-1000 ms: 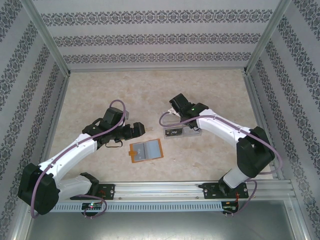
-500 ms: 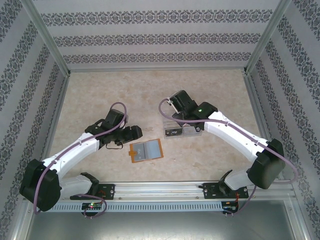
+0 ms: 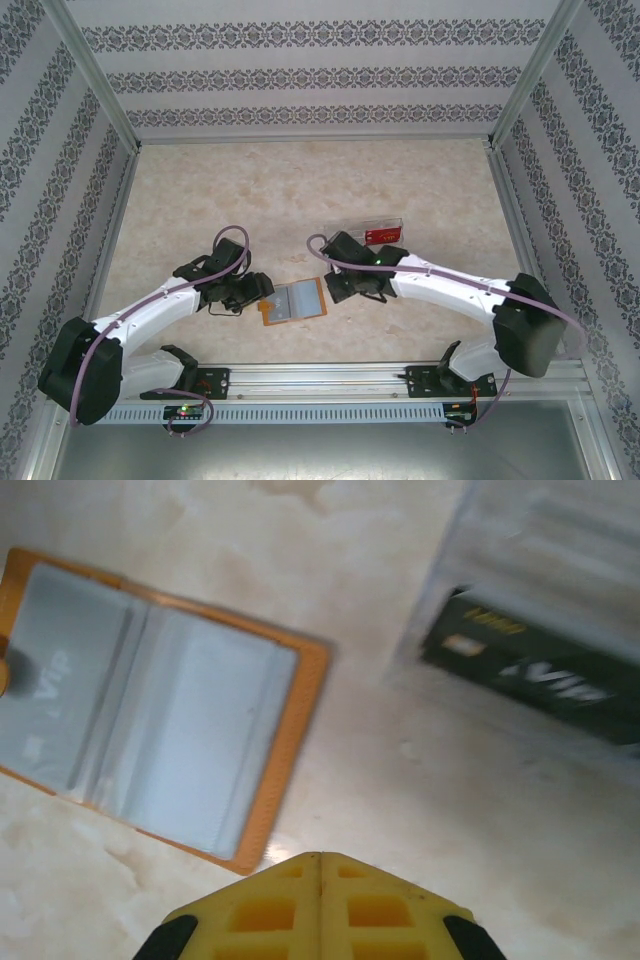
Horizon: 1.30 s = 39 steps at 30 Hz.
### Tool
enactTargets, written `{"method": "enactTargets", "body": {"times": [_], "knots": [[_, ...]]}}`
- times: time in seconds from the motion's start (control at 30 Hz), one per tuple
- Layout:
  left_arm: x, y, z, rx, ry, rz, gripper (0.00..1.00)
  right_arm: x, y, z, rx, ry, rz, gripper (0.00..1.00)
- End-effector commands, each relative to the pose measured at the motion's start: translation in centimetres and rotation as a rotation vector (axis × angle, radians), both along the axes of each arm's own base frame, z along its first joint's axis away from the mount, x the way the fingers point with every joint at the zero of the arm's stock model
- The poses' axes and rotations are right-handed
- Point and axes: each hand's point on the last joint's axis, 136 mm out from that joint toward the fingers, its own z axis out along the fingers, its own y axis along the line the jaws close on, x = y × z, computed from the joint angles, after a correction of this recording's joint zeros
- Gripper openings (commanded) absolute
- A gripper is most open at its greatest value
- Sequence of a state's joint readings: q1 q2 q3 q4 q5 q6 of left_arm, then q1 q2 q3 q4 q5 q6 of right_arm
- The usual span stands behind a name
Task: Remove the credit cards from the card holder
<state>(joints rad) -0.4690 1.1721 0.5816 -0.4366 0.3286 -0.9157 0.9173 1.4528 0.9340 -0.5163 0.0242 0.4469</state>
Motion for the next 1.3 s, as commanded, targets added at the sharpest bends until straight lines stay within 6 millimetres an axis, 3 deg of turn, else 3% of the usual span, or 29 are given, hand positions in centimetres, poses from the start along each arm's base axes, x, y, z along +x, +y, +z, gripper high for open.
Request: {"method": "enactTargets", "body": {"times": [0.0, 0.3, 0.37, 0.5, 0.93, 1.27], "knots": [[0.4, -0.1, -0.2, -0.022, 0.008, 0.029, 0.56, -0.8, 2.4, -1.5, 0.085, 0.06, -0.03, 0.0], [0.5, -1.0, -0.9, -0.048, 0.028, 0.005, 0.56, -1.0, 2.9, -5.4, 0.037, 0.123, -0.046, 0.0], [0.7, -1.1, -0.9, -0.046, 0.028, 0.002, 0.51, -1.0, 2.9, -6.0, 0.027, 0.131, -0.052, 0.0], [1.1, -1.4, -1.2, -0.043, 0.035, -0.009, 0.5, -1.1, 2.6, -7.3, 0.003, 0.152, -0.074, 0.0], [1.8, -2.4, -1.4, -0.045, 0.033, -0.035, 0.46, -1.2, 2.3, -8.4, -0.017, 0.169, -0.091, 0.0], [1.3, -2.1, -2.8, -0.018, 0.066, -0.039, 0.46, -1.2, 2.2, -8.4, -0.022, 0.17, -0.092, 0.0]]}}
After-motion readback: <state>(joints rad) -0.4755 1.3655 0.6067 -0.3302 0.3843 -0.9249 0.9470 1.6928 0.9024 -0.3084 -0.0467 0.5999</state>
